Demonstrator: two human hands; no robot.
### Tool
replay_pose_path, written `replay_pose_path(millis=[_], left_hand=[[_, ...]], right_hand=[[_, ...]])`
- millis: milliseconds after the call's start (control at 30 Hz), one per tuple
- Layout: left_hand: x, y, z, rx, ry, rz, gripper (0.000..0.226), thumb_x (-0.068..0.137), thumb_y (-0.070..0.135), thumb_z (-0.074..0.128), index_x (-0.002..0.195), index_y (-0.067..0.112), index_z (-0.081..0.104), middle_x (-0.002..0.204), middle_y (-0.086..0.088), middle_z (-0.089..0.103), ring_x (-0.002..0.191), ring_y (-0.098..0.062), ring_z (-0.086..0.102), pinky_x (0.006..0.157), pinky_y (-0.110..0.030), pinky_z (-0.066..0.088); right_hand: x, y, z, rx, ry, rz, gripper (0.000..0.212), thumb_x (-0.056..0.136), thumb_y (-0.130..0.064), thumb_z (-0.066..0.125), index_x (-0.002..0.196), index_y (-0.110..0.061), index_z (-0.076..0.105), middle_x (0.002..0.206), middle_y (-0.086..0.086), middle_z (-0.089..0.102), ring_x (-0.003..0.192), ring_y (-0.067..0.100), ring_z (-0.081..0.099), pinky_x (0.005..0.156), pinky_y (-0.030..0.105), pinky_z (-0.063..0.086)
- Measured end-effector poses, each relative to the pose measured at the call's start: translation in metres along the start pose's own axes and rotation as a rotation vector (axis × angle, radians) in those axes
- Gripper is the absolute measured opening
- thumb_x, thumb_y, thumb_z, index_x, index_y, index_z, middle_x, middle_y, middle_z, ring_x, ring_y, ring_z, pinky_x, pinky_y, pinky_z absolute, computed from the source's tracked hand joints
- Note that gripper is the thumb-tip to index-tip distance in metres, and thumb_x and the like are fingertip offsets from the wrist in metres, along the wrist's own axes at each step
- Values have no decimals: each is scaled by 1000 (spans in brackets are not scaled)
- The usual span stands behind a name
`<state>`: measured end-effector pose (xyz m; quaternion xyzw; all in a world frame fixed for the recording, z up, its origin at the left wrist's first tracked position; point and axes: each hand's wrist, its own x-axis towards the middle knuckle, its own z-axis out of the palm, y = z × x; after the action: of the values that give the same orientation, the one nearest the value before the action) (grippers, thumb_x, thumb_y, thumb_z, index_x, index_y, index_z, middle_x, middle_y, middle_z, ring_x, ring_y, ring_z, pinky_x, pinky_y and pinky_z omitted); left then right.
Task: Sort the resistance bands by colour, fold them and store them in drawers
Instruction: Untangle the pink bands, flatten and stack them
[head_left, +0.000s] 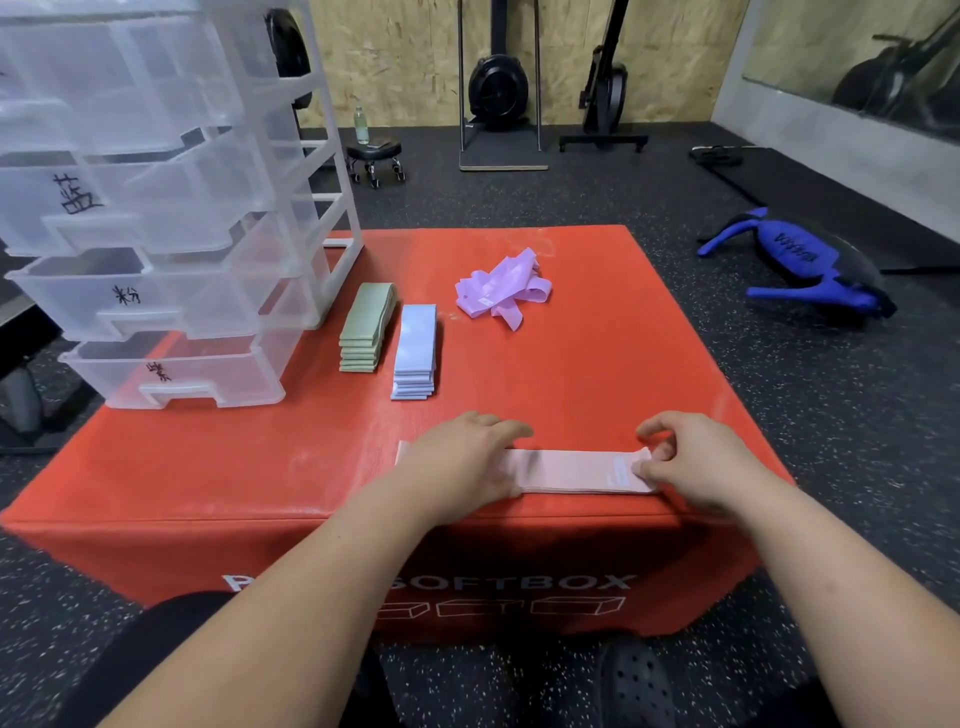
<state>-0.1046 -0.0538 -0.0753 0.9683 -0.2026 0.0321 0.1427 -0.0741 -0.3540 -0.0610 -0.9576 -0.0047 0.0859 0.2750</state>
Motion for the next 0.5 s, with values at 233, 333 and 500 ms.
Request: replay_pose_path(millis=[233, 333, 500], left_hand=[[2, -1, -4, -20, -29, 45, 70, 80, 46, 82, 144, 34, 57, 128, 7, 65, 122, -18, 57, 101, -35, 50], [2, 0, -6, 12, -25, 77, 64, 83, 45, 80, 142, 31, 59, 128, 6, 67, 120, -21, 59, 98, -34, 50], [1, 0, -8, 34, -15, 123, 59, 85, 44, 74, 140, 29, 59, 123, 4, 68, 115, -24, 61, 92, -39, 54]], right_hand=[[1, -5, -7, 225, -44, 55, 37, 72, -1, 79, 100, -21, 66, 61, 0, 72, 48, 13, 59, 58, 27, 44], [2, -5, -14, 348, -49, 72, 38, 73, 7, 78, 102, -15, 67, 60, 5, 69, 55, 23, 60, 66, 42, 54], [3, -3, -14, 243, -67, 67, 39, 68, -2, 85, 98, -18, 69, 64, 4, 73, 54, 21, 62, 66, 43, 53]])
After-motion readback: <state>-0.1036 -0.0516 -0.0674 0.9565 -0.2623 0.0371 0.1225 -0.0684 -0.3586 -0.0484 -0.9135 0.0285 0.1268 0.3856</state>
